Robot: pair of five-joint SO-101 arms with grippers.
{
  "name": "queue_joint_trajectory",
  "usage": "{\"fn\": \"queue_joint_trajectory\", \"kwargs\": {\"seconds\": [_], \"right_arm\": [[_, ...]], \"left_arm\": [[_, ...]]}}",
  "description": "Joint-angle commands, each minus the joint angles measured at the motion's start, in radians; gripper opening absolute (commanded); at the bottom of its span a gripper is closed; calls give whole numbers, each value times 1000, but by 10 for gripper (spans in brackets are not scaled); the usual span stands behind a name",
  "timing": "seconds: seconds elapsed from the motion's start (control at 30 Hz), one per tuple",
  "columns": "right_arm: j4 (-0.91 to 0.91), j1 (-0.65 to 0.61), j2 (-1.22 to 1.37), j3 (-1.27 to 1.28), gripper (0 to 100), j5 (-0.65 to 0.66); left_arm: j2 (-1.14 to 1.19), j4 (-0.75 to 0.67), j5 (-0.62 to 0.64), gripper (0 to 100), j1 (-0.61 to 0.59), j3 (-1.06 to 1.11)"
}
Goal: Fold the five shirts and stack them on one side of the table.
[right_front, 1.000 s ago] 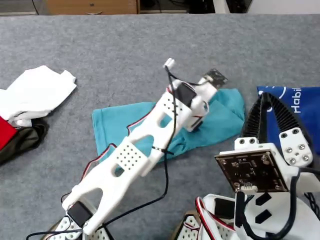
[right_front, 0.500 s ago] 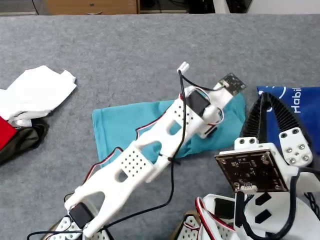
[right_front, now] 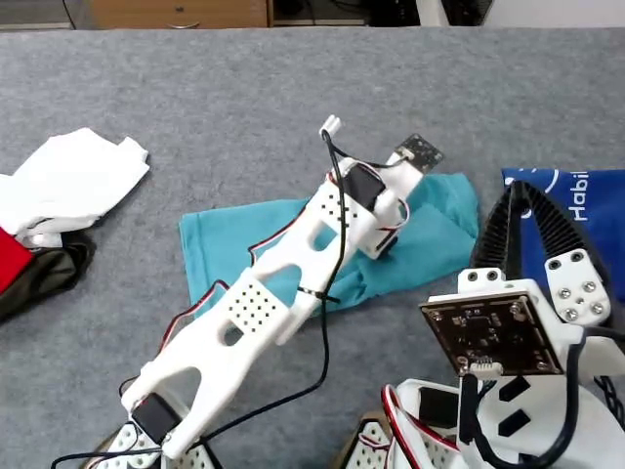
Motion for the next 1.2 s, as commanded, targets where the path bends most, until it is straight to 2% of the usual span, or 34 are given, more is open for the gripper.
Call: {"fn": "queue_joint_trajectory", "kwargs": {"seconds": [0.0, 0.37, 0.53, 0.63, 0.77, 0.9, 1.17], "right_arm": [[-23, 21, -1, -2, 2, 3], [-23, 21, -1, -1, 2, 2], [-20, 21, -1, 1, 2, 2], [-20, 21, -1, 16, 2, 2], [-20, 21, -1, 67, 2, 2], [-20, 21, -1, 108, 2, 2], [-20, 21, -1, 208, 2, 2]], "left_arm": [[-101, 9, 5, 157, 20, -40], [-188, 9, 5, 157, -2, -38], [-196, 11, 9, 156, -68, -38], [-203, 15, 71, 154, -132, -38], [-269, 15, 78, 95, -227, -9], [-410, 15, 77, 93, -295, 150], [-791, 15, 83, 89, -439, 635]]}}
